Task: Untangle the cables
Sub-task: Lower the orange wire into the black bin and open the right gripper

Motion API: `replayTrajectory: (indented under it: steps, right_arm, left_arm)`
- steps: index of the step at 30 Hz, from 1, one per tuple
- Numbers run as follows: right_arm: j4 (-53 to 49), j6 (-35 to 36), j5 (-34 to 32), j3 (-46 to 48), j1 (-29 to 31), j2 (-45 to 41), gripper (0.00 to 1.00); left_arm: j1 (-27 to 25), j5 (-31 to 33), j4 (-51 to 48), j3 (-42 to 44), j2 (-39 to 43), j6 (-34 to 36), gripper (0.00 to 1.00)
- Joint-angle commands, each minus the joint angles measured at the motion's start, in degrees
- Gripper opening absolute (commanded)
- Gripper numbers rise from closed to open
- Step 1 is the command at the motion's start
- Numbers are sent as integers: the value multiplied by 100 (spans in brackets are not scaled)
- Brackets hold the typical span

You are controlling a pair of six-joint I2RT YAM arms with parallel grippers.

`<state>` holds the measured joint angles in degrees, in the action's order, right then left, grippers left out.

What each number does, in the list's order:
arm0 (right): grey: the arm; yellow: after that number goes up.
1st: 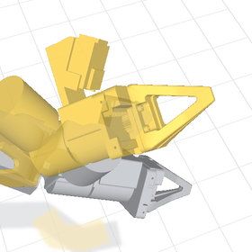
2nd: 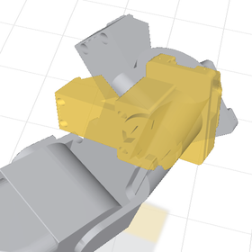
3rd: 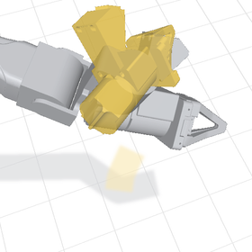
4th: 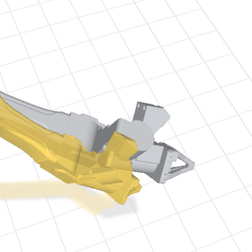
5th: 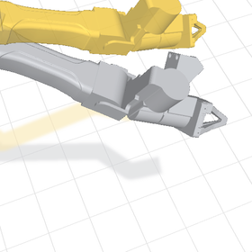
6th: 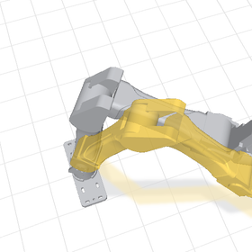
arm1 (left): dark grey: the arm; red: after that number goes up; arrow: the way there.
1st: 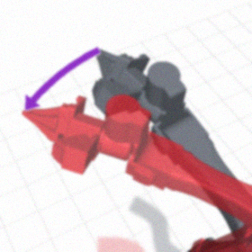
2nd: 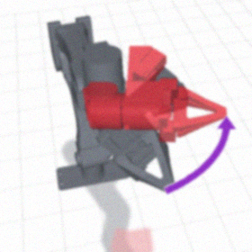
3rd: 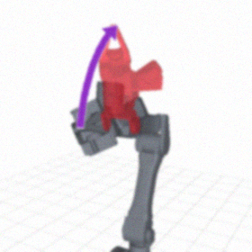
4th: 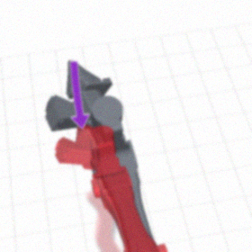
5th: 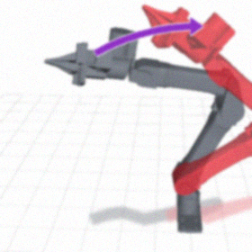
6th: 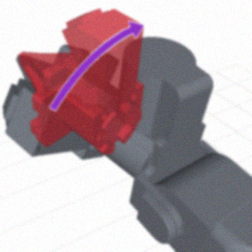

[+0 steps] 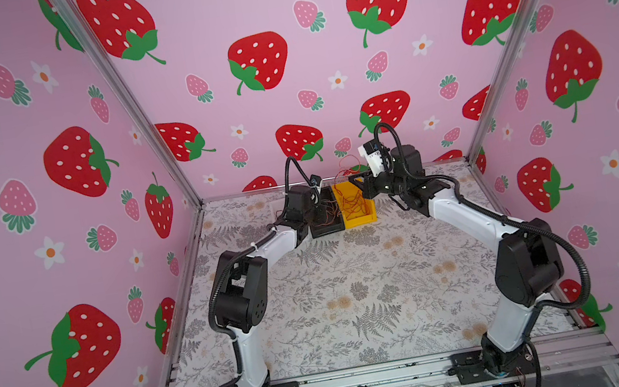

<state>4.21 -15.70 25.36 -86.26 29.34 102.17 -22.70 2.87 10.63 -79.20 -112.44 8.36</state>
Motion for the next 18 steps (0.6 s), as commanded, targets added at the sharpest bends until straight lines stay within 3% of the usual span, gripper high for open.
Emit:
replayTrajectory:
  steps: [1,5,7,18]
  right_arm:
    - [6,-105,58,-321,-19,163,0]
    - [-34,-213,128,-653,-8,510,0]
    - [-62,-408,177,-834,-9,719,0]
    - [-923,-96,-426,-2518,467,2247,0]
  left_arm:
    - [55,246,264,269,469,-83,65]
    - [90,324,173,651,952,-146,76]
    - [137,434,98,846,1183,-447,99]
    - [555,537,-319,2129,2979,-1216,99]
